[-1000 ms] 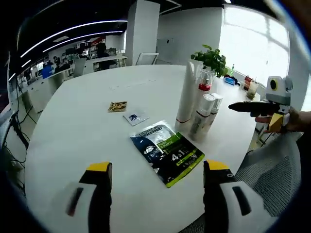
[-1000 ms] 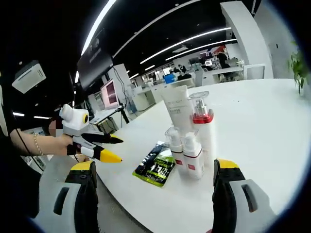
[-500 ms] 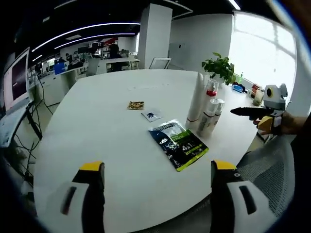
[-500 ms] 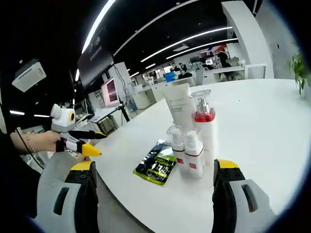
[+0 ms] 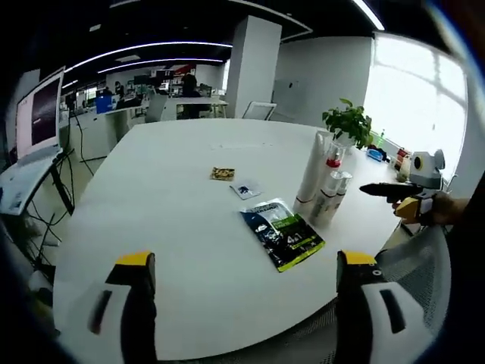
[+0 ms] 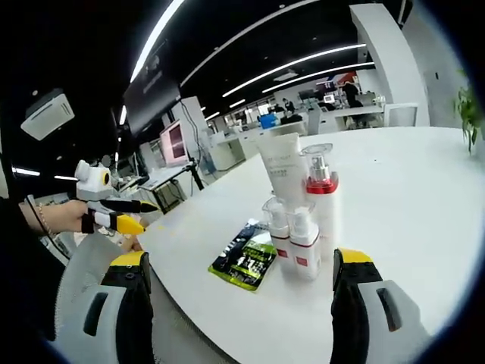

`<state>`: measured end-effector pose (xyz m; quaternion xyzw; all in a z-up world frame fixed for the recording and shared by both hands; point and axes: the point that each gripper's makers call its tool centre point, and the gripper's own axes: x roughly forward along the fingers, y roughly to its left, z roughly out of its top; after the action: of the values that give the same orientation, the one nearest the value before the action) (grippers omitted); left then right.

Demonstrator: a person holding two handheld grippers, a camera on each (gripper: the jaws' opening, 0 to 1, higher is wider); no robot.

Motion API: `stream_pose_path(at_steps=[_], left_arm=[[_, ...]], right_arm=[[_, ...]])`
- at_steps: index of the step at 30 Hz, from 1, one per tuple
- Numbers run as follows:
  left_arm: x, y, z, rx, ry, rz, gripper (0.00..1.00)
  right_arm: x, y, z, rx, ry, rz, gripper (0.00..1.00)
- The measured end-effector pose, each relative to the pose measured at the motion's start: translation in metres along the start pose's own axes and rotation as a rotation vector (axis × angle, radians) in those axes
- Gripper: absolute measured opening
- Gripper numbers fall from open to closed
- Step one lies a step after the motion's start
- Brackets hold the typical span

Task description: Arrange the skincare products in the storage area until every visible bottle or jar stands upright without overlapping.

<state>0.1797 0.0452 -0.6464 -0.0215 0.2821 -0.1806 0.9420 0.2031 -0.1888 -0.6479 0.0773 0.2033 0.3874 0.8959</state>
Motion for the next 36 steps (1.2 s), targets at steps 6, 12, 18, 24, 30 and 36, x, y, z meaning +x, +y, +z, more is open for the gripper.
stream_pose_path(at_steps=[6,12,18,24,30,36], left_arm=[[0.000,0.006,-0.001,-0.012,0.009,0.018,0.92],[0.001,0.007,-0.003,-0.028,0.030,0.020,0.92],[0.005,0.004,-0.002,-0.041,0.054,0.018,0.91],[0.015,0.003,0.005,-0.104,0.092,0.050,0.88],[0.036,-0.005,0.015,-0.134,0.134,0.050,0.87],[0.069,-0.007,0.034,-0.097,0.155,0.036,0.86]], right_arm=[[0.001,0.001,-0.001,-0.007,0.011,0.006,1.00],[0.002,0.000,-0.003,0.004,0.022,0.006,1.00],[0.002,0.000,-0.004,0.008,0.027,0.006,1.00],[0.003,0.000,-0.006,0.009,0.039,0.011,1.00],[0.002,-0.001,-0.007,0.019,0.036,0.004,1.00],[0.001,-0.003,-0.008,0.038,0.034,-0.003,0.97]])
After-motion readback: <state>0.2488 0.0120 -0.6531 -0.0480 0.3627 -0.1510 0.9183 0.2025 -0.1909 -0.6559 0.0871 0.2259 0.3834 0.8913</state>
